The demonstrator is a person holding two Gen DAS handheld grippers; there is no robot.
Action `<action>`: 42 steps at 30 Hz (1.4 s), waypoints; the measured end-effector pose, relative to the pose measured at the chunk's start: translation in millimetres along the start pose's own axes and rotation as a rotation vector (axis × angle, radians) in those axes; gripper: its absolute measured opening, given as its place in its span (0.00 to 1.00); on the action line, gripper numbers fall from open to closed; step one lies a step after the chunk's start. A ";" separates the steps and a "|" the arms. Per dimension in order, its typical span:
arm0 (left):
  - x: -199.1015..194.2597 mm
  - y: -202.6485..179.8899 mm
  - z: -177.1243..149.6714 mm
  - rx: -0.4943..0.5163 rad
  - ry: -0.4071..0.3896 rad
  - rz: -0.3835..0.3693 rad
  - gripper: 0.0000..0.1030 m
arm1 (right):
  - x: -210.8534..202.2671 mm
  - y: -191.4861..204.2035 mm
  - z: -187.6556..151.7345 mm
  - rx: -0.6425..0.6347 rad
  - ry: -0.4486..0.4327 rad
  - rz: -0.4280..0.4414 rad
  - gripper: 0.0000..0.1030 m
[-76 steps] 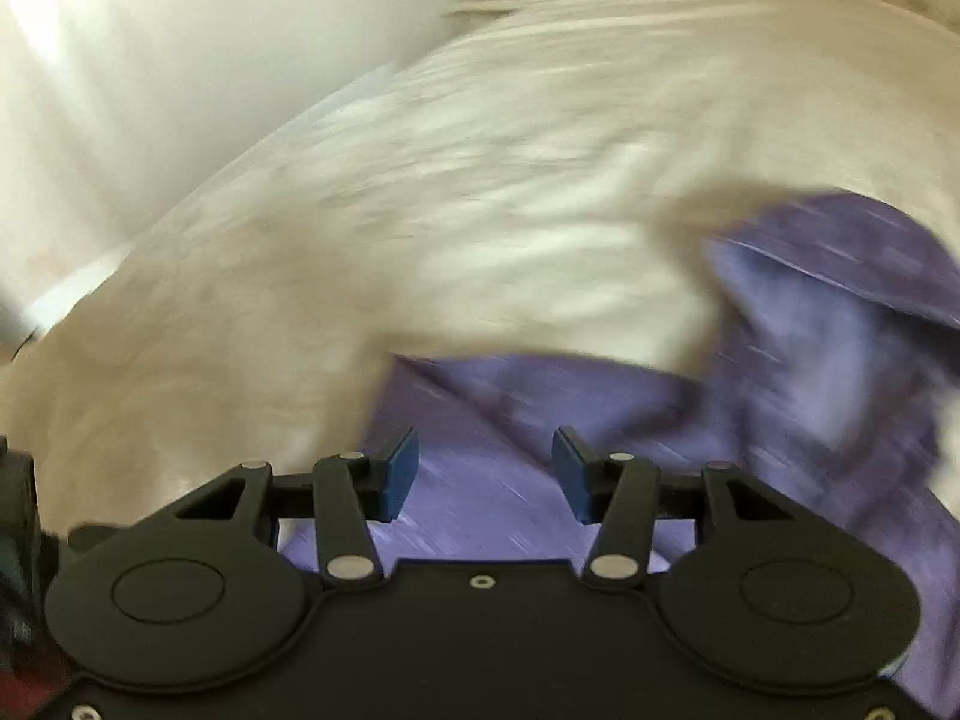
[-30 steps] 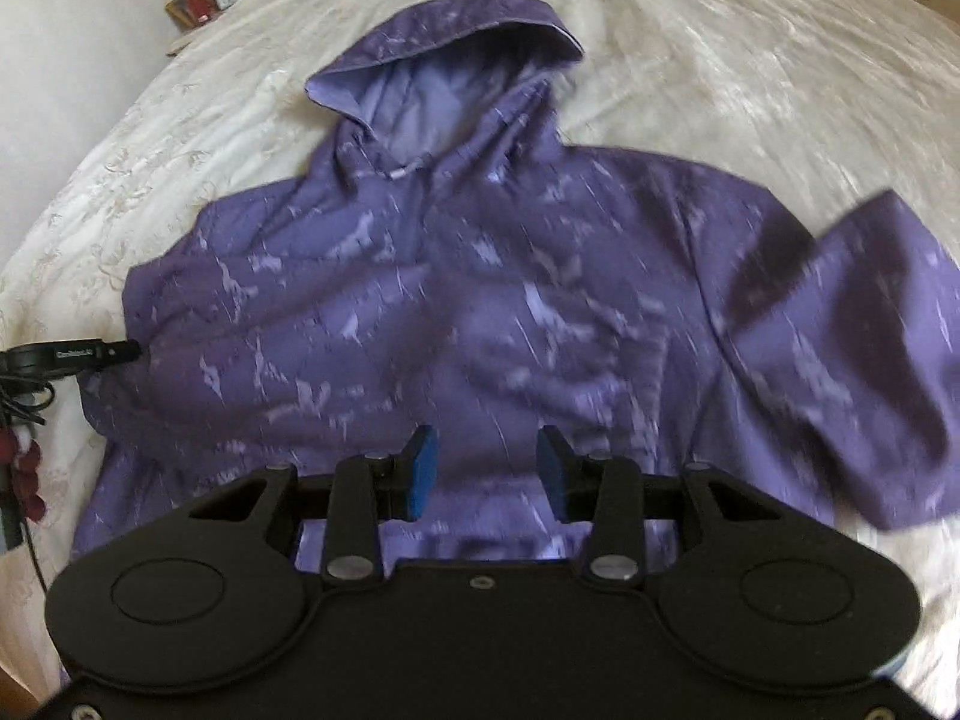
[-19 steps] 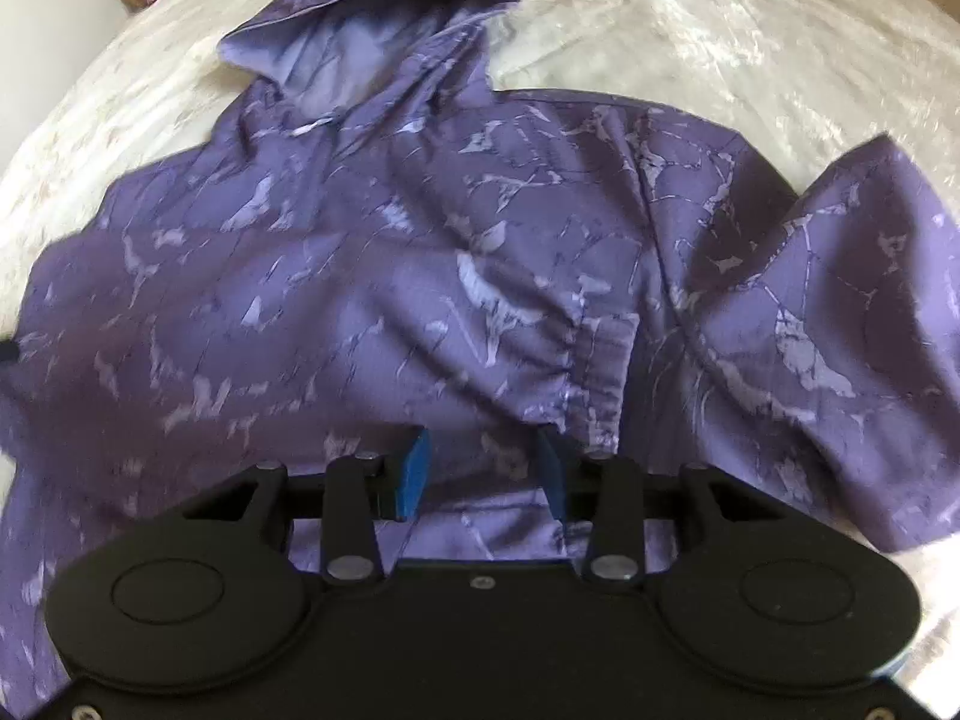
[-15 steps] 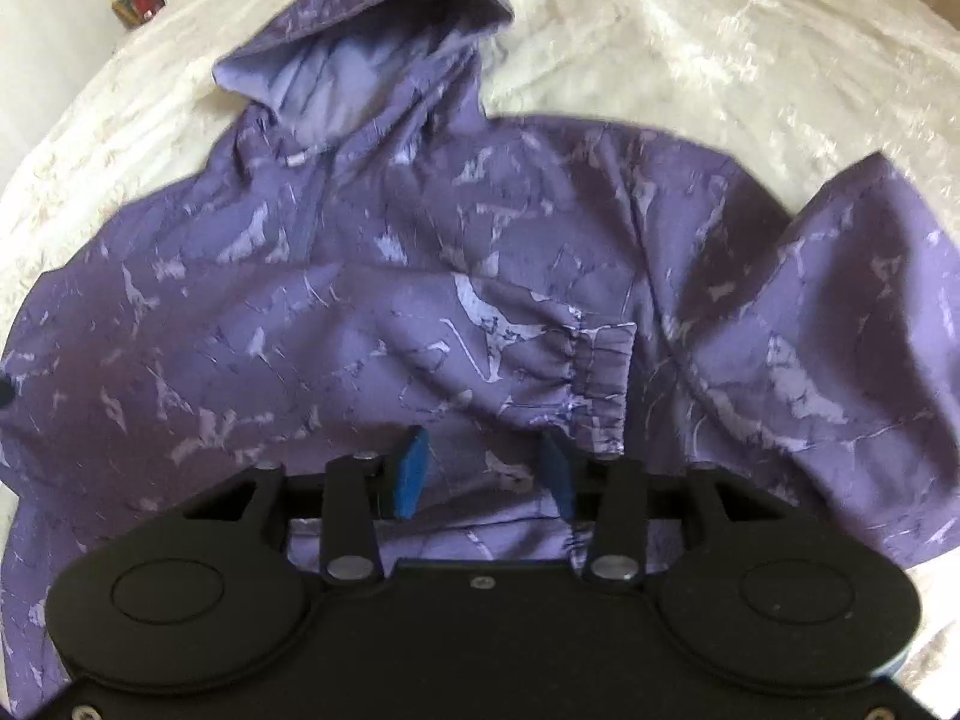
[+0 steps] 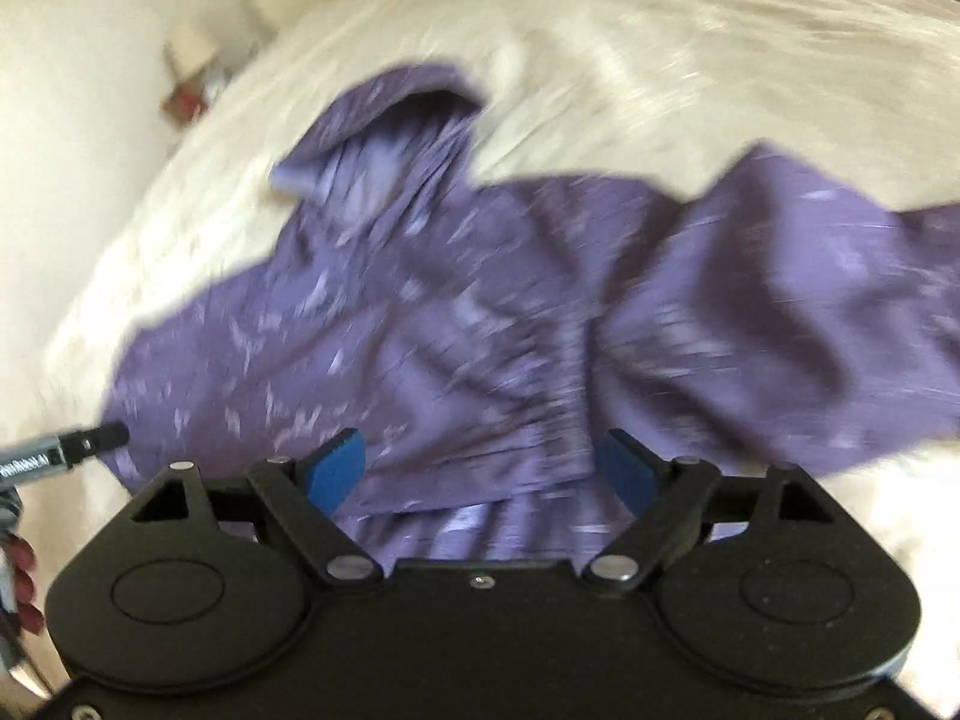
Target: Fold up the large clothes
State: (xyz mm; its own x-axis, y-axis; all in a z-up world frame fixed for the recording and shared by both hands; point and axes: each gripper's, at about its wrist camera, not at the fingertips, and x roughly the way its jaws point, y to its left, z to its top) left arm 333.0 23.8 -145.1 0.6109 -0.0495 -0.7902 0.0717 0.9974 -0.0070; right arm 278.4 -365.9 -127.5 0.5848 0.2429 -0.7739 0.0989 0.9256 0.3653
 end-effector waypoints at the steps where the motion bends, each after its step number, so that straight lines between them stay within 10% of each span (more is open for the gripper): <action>1: -3.5 -5.6 0.9 -0.005 -0.008 0.040 0.85 | -9.8 -11.6 1.7 0.025 -0.014 -0.006 0.84; 5: -4.9 -8.5 -1.3 -0.086 0.006 0.121 0.85 | -46.4 -65.4 11.1 0.109 -0.062 -0.075 0.84; 16: 17.2 -111.4 -1.7 -0.017 0.049 -0.135 0.85 | -111.4 -223.8 21.6 0.379 -0.170 -0.323 0.84; 24: 46.3 -205.8 8.7 0.137 0.057 -0.234 0.85 | -108.0 -301.5 32.9 0.572 -0.226 -0.332 0.84; 27: 52.2 -227.2 10.6 0.175 0.062 -0.253 0.85 | -104.7 -315.0 35.6 0.608 -0.249 -0.308 0.80; 31: 60.8 -249.3 13.3 0.218 0.070 -0.269 0.85 | -110.7 -317.9 36.8 0.601 -0.248 -0.321 0.24; 42: 131.5 -302.6 3.8 0.440 0.200 -0.207 0.91 | -162.6 -255.6 66.8 0.360 -0.373 -0.211 0.19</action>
State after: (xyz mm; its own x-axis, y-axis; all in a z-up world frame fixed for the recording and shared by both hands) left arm 394.6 -284.7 -244.6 0.3897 -0.1890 -0.9013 0.5251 0.8496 0.0489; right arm 211.8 -661.4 -60.4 0.7612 -0.1161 -0.6380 0.4751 0.7694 0.4269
